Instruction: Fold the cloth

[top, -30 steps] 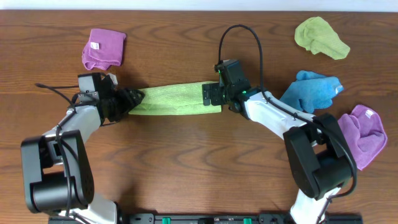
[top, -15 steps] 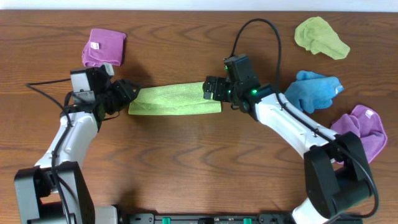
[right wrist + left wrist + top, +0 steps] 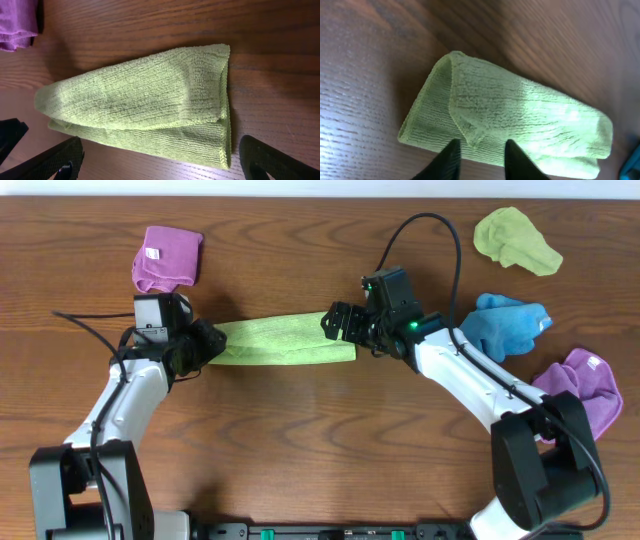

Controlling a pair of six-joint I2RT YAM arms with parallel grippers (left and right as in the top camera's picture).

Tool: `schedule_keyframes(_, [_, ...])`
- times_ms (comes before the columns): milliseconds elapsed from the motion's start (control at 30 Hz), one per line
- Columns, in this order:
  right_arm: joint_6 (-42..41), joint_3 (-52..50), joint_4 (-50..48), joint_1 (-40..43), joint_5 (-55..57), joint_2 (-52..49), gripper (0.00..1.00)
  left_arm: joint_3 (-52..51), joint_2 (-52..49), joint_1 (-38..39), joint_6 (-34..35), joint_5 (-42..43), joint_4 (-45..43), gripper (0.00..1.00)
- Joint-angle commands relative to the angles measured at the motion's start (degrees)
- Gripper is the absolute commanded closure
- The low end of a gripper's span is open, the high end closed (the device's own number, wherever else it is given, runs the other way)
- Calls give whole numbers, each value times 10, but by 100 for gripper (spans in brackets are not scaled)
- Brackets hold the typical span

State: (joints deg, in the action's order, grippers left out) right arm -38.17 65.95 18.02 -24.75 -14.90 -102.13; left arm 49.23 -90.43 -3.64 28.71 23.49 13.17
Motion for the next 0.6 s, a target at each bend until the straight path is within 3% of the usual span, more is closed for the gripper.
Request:
schedule_keyframes(0, [-6,8,0,2,-6,9,1,0,-31,-1,1,-4,3,73])
schedule_keyframes(567, [-5,8,-5,2,-3,9,1,0,-89,17,1,20,-36,66])
